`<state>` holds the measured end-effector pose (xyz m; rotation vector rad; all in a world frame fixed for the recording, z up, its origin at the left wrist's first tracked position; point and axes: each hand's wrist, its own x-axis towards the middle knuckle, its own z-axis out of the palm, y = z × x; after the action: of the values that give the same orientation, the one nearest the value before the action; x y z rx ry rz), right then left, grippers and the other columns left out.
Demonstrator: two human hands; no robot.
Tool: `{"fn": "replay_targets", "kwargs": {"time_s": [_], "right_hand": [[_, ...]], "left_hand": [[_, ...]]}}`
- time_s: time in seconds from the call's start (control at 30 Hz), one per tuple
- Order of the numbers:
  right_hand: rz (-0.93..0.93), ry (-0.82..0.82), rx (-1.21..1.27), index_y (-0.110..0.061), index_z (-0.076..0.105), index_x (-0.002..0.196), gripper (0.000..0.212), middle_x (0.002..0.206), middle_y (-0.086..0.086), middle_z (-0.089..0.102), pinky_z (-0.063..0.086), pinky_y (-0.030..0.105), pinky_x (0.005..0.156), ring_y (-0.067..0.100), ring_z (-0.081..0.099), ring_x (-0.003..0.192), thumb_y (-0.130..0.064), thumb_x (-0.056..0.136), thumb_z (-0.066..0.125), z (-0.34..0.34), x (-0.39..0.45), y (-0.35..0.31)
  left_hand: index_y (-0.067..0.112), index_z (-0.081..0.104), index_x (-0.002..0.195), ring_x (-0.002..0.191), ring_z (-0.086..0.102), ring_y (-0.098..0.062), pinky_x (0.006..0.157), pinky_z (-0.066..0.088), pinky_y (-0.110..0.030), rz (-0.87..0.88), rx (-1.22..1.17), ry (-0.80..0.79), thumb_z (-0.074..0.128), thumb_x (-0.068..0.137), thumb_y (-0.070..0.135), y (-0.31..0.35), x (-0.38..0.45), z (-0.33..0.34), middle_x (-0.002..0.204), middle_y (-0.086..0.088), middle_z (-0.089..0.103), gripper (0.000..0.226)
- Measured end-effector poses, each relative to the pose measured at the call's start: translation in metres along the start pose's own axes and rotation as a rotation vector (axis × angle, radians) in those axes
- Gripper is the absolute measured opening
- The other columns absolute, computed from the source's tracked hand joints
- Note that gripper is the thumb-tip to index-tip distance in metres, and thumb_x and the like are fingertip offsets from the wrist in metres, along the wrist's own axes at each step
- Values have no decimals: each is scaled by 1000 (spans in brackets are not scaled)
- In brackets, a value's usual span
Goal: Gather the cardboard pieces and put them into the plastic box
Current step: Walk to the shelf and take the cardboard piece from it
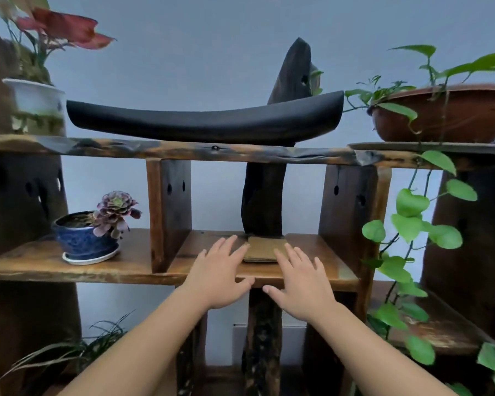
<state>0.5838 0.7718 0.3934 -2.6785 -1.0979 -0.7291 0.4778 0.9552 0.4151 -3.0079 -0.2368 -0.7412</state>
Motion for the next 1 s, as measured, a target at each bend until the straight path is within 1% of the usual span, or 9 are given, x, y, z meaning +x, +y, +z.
{"fn": "replay_targets", "kwargs": {"time_s": [0.17,0.27,0.37,0.43,0.5,0.63,0.73,0.87,1.0], "right_hand": [[51,-79,-4,-32,16,151,86,162,1,14,12,55,115,22,11,148,-76,79,32,27,45,27],[77,-146,-17,-32,19,150,82,162,1,14,12,55,115,23,11,148,-76,81,29,42,78,42],[180,-239,78,-30,23,150,80,162,3,14,16,55,114,25,13,147,-74,84,23,58,102,54],[242,-307,143,-29,23,150,78,162,4,14,18,55,113,27,14,147,-73,85,20,69,114,61],[273,-348,183,-29,25,149,77,161,4,20,20,56,112,27,19,145,-72,86,18,83,123,67],[316,-328,265,-29,30,146,75,150,5,42,29,55,105,28,41,133,-69,84,17,94,137,68],[332,-319,293,-30,33,144,75,142,5,51,34,52,100,31,48,126,-71,81,23,101,144,71],[348,-287,362,-31,32,143,79,140,2,53,37,49,95,30,50,124,-73,75,34,103,144,77],[335,-279,446,-36,16,148,86,143,2,50,38,46,94,29,50,126,-74,75,42,102,142,78]], "left_hand": [[38,22,147,144,16,-24,111,28,-51,-35,-34,-103,38,78,69,-14,52,25,159,1,15,78],[35,26,148,143,22,-21,112,29,-44,-85,-160,-200,42,81,67,-29,89,42,158,2,20,76],[27,29,148,141,27,-20,112,24,-35,-124,-285,-294,45,86,61,-39,116,64,157,0,27,73],[28,29,148,140,29,-23,112,24,-37,-175,-322,-355,41,89,60,-43,128,83,155,-3,29,69],[34,27,148,138,31,-25,111,26,-43,-228,-329,-394,33,91,62,-43,138,101,154,-3,31,64],[37,29,146,130,42,-25,106,30,-48,-258,-265,-299,23,90,63,-38,147,112,146,-1,45,62],[34,29,146,128,45,-25,105,29,-49,-245,-291,-291,28,91,60,-41,152,120,143,-2,48,61],[33,28,145,125,48,-25,103,35,-44,-213,-374,-252,39,91,56,-45,149,122,144,-1,47,60],[34,21,147,125,46,-24,102,39,-40,-174,-521,-177,51,88,49,-47,144,121,146,-1,42,68]]}}
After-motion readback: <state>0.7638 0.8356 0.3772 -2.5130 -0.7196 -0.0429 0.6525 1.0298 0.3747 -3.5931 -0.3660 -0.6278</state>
